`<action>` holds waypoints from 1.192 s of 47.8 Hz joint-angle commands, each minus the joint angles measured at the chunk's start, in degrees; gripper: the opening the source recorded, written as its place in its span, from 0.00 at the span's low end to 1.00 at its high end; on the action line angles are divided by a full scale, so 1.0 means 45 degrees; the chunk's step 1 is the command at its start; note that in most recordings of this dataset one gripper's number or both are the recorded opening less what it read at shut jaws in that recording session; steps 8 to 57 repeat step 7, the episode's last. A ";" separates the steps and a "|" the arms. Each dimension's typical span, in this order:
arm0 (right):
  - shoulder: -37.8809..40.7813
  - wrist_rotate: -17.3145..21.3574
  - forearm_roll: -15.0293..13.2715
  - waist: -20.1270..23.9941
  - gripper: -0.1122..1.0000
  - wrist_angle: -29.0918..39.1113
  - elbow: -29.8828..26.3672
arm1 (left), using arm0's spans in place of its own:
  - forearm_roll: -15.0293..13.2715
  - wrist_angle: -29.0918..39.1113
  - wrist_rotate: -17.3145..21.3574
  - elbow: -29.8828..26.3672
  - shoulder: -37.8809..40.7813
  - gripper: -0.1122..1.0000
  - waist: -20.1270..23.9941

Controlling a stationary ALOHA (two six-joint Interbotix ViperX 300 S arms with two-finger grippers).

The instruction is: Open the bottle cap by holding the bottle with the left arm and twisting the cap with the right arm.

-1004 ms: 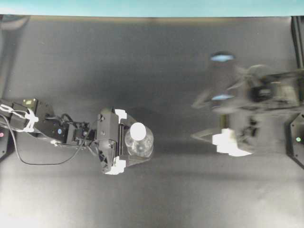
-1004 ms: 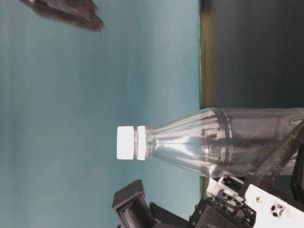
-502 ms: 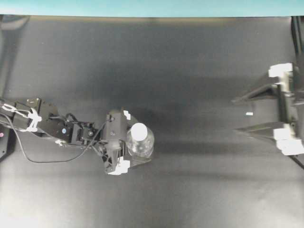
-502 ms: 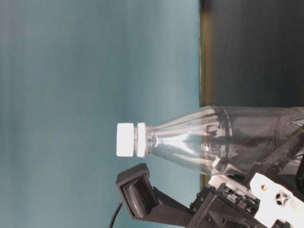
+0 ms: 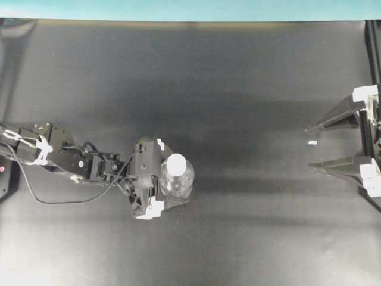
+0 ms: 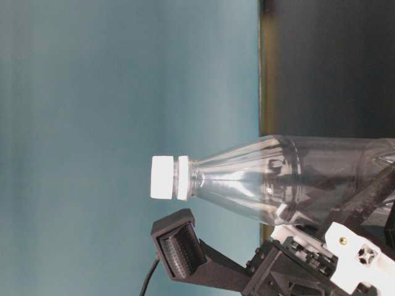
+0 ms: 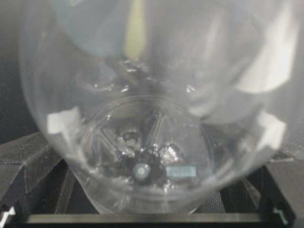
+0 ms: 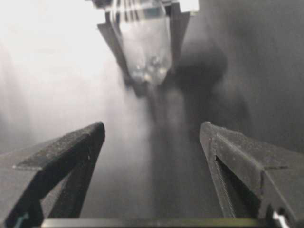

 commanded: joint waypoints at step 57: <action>-0.0254 0.0117 0.0020 -0.0039 0.80 -0.0352 0.0352 | 0.0039 -0.0039 0.0000 -0.0098 -0.0039 0.97 0.0020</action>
